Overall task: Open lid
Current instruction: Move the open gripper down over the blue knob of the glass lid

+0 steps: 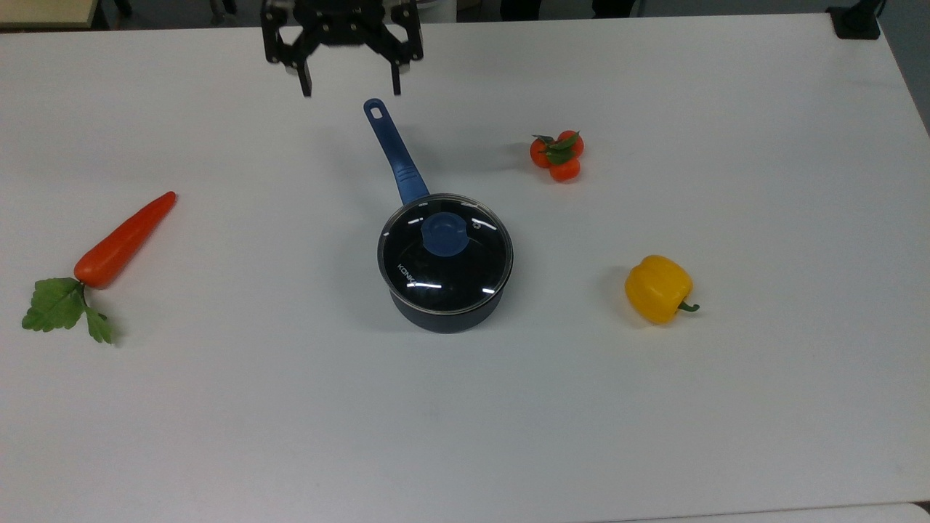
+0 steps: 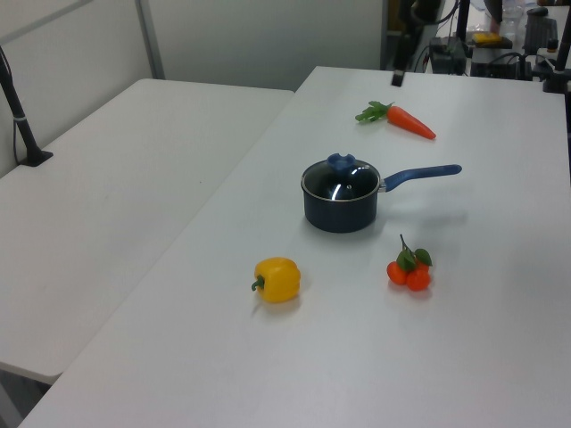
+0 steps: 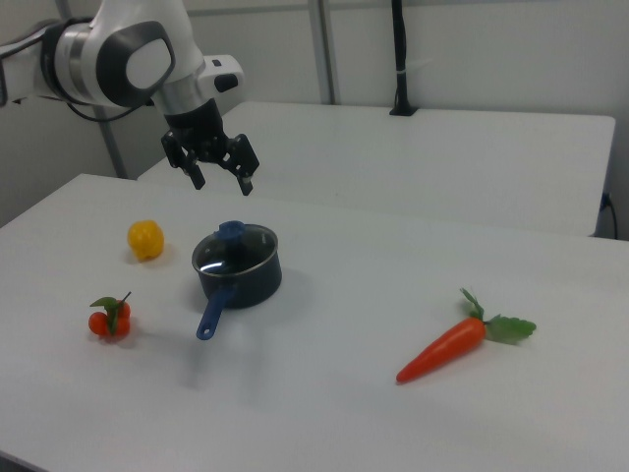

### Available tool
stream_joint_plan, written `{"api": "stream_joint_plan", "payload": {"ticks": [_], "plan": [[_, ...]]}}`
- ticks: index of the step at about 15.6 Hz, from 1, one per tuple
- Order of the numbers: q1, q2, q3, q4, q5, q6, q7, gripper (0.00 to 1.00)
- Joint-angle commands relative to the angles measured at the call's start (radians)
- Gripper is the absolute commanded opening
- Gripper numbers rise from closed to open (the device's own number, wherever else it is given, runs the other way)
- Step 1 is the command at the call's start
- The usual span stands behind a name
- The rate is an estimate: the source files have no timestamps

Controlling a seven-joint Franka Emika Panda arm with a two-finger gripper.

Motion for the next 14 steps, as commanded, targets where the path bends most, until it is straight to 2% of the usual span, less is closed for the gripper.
{"api": "stream_joint_plan", "payload": {"ticks": [1, 3, 5, 14], "plan": [[0.055, 0.159, 0.000, 0.120, 0.018, 0.042, -0.031, 1.00], [0.078, 0.224, 0.000, 0.160, 0.016, 0.065, -0.030, 1.00], [0.112, 0.259, 0.000, 0.159, 0.015, 0.103, -0.022, 1.00], [0.121, 0.337, 0.000, 0.156, 0.013, 0.171, -0.019, 1.00]]}}
